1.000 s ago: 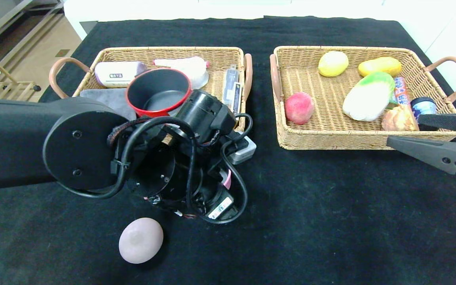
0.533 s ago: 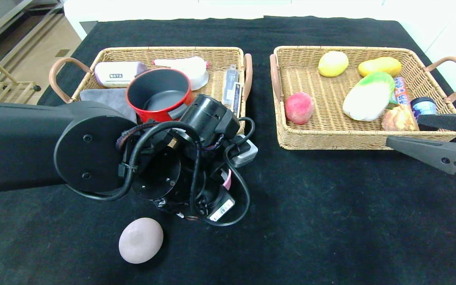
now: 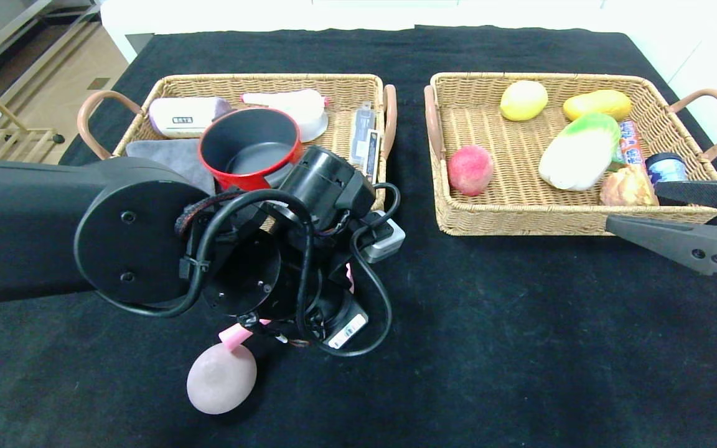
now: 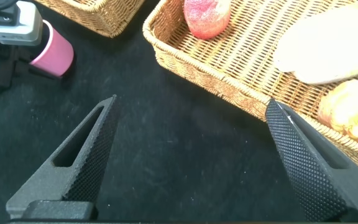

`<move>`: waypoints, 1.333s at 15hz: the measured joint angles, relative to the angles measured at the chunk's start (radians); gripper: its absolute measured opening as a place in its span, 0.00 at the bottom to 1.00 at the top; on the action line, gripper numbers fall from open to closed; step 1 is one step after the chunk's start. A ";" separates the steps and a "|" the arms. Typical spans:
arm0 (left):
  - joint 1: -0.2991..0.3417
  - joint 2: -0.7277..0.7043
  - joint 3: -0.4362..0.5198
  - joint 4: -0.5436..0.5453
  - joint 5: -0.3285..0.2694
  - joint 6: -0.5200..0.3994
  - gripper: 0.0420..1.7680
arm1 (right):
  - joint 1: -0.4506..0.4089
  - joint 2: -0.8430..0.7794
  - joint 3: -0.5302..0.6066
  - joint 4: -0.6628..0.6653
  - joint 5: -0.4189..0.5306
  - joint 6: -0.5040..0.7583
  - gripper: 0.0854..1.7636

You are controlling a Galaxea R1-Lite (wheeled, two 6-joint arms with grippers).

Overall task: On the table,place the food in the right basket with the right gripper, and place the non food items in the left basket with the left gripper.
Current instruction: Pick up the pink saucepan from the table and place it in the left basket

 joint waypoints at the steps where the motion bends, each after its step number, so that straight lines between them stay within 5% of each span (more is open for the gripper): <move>1: 0.000 0.000 0.000 0.000 0.000 0.000 0.08 | 0.000 0.000 0.000 0.000 0.000 0.000 0.97; 20: -0.015 -0.082 0.000 0.005 0.004 -0.060 0.08 | 0.000 -0.004 0.000 0.000 0.000 0.000 0.97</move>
